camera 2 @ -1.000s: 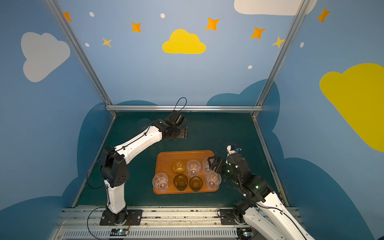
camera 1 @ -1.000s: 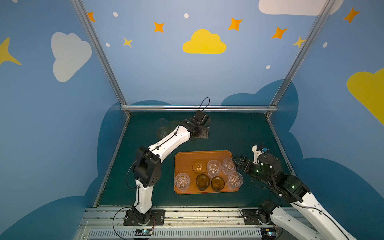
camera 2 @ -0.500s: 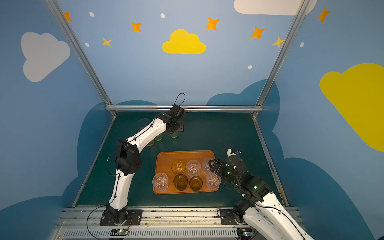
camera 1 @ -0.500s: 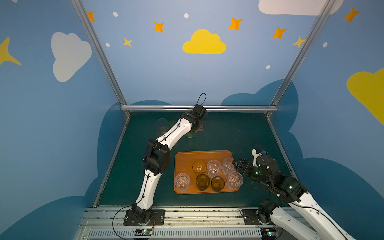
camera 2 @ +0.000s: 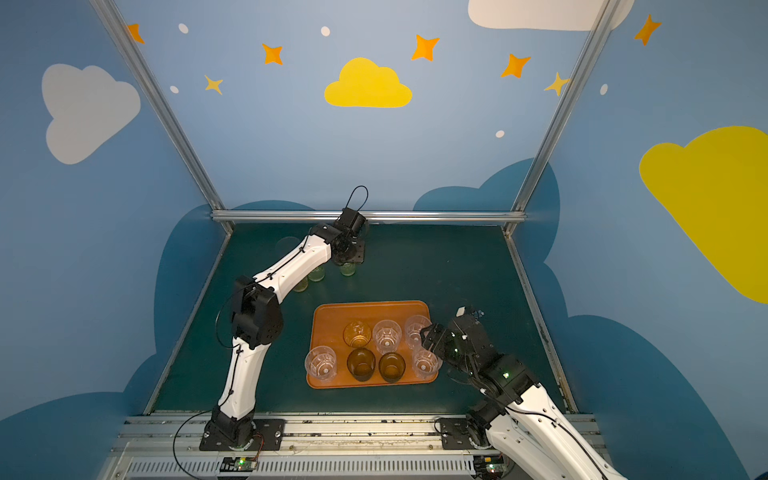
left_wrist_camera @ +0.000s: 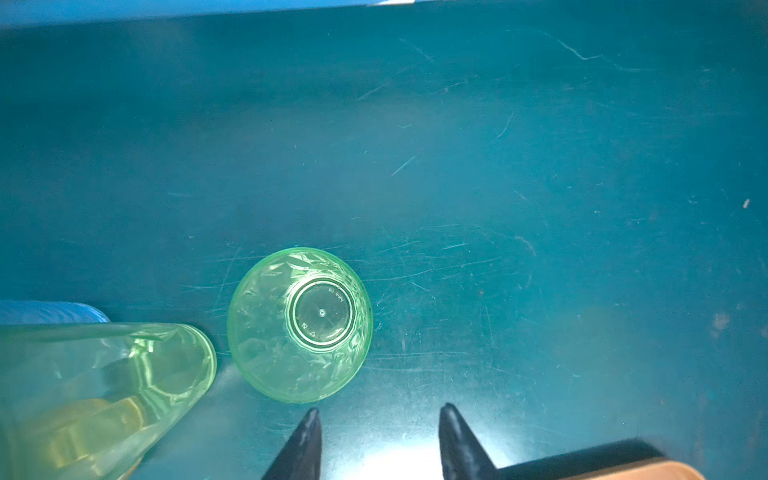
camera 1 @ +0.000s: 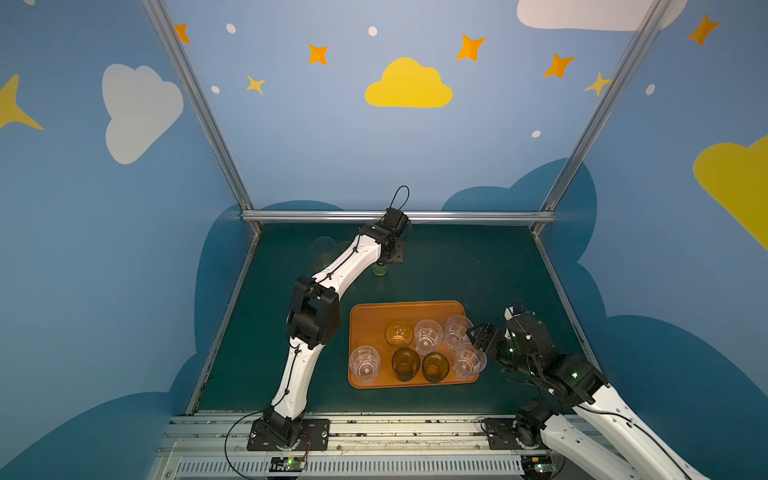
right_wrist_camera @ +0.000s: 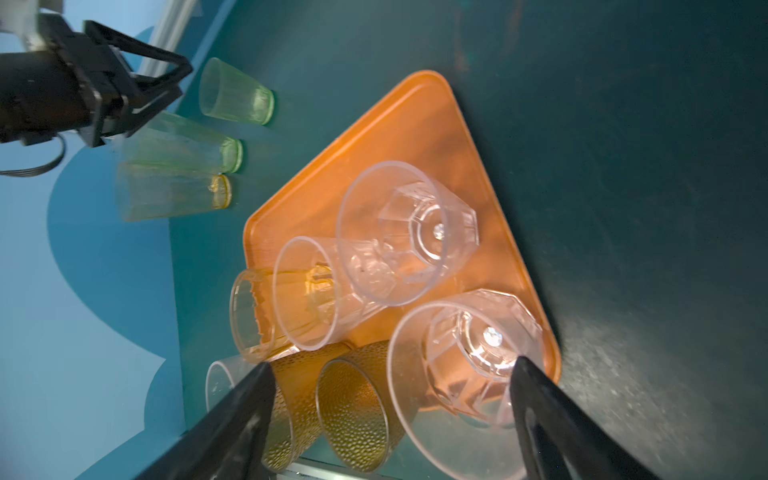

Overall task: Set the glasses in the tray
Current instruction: 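Raise the left gripper and move it over the pale green glass, then lower the open left gripper around the pale green glass rim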

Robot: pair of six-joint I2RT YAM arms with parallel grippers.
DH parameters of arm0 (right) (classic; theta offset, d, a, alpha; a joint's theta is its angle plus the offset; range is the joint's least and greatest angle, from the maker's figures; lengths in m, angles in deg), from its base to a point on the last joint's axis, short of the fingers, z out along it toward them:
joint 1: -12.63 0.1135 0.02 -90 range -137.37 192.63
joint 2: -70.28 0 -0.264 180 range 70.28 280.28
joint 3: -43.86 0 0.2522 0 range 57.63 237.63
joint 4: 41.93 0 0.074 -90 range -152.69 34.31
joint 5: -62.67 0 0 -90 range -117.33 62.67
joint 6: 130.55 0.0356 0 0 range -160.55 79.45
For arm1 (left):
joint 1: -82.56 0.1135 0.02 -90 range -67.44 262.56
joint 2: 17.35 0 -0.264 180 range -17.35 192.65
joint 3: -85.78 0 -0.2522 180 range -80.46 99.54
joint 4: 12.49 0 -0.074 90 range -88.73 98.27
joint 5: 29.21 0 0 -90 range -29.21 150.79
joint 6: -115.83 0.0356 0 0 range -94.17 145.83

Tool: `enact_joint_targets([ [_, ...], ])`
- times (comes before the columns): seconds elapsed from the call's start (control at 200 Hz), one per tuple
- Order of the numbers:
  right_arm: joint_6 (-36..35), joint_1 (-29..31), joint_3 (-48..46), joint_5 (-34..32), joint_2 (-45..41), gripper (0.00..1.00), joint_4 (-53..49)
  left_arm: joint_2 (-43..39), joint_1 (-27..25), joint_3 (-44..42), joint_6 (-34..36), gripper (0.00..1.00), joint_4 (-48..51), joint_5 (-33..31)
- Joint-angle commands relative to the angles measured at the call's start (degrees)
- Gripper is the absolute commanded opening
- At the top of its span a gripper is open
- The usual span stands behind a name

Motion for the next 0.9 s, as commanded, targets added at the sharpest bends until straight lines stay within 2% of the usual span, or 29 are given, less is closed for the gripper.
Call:
enact_joint_targets([
  [0.0, 1.32, -0.26, -0.06, -0.87, -0.86, 0.87, -1.46, 2.28, 0.58, 0.73, 0.34, 0.4, -0.05, 0.79],
  [0.05, 1.77, -0.26, 0.06, -1.14, -1.13, 0.87, -1.96, 2.96, 0.65, 1.41, 0.19, 0.37, 0.31, 1.11],
  [0.566, 3.56, -0.35, 0.58, 0.44, 0.59, 0.87, -2.52, 3.74, 0.75, -0.1, -0.54, 0.31, -0.04, -1.06],
  [0.896, 2.86, -0.35, 1.13, 0.61, -0.18, 0.87, -4.66, 5.66, 0.76, 1.14, -0.49, 0.31, -0.55, -1.63],
])
